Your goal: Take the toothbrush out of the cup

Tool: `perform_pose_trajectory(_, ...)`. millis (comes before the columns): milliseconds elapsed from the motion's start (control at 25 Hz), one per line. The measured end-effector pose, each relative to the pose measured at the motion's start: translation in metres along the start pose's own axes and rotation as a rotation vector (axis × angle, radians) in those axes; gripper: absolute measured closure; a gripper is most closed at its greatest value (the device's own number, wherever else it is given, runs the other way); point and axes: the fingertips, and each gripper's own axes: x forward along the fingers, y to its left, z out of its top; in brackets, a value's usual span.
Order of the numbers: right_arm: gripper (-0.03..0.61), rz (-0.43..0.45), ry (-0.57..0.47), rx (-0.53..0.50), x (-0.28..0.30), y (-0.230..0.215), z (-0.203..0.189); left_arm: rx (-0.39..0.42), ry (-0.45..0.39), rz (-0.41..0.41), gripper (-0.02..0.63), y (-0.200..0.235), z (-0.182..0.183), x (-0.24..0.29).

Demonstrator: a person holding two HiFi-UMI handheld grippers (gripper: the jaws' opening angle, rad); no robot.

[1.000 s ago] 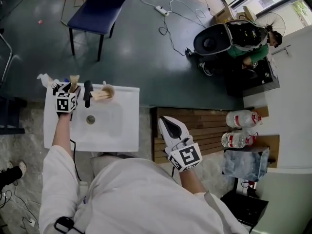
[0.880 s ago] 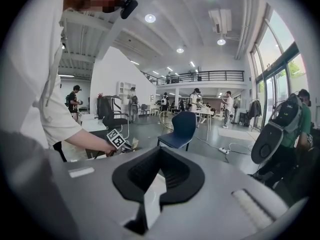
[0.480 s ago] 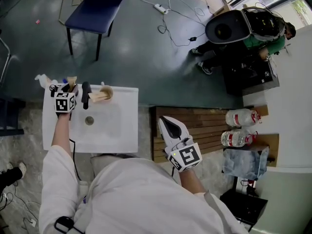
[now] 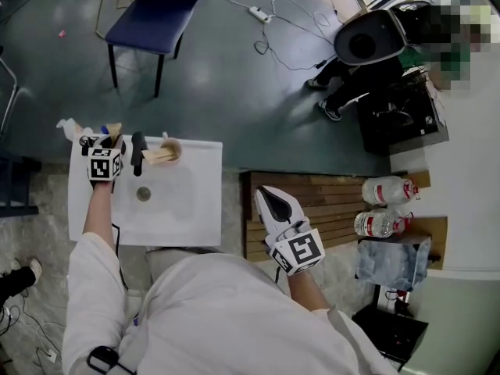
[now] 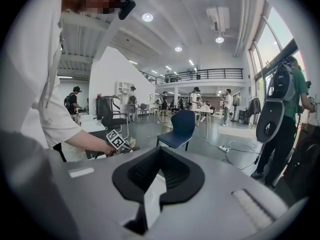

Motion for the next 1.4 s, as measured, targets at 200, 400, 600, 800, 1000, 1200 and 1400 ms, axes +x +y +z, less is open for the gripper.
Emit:
perform_pose_trajectory(200, 0.574, 0.006, 0.001, -0.003, -0.001, -0.001, 0.000, 0.003, -0.006, 0.006, 0.577, -0.001, 0.001, -0.003)
perform_pose_trajectory(400, 0.574, 0.015, 0.000, -0.003, 0.000, -0.001, -0.001, 0.004, -0.033, 0.005, 0.581, -0.001, 0.004, -0.008)
perform_pose_trajectory(600, 0.575, 0.034, -0.015, -0.008, 0.003, 0.002, 0.003, 0.003, -0.056, 0.010, 0.581, -0.002, 0.012, -0.016)
perform_pose_trajectory(800, 0.574, 0.055, -0.027, -0.003, 0.006, 0.005, 0.005, 0.011, -0.089, 0.019, 0.581, -0.002, 0.024, -0.031)
perform_pose_trajectory(1000, 0.574, 0.080, -0.046, -0.004, 0.010, 0.011, 0.008, 0.031, -0.132, 0.026, 0.581, -0.003, 0.044, -0.051)
perform_pose_trajectory(1200, 0.575, 0.110, -0.067, 0.003, 0.014, 0.019, 0.012, 0.065, -0.178, 0.035, 0.581, -0.007, 0.068, -0.077)
perform_pose_trajectory(1400, 0.574, 0.132, -0.092, 0.009, 0.017, 0.024, 0.016, 0.106, -0.220, 0.045, 0.581, -0.012, 0.092, -0.108)
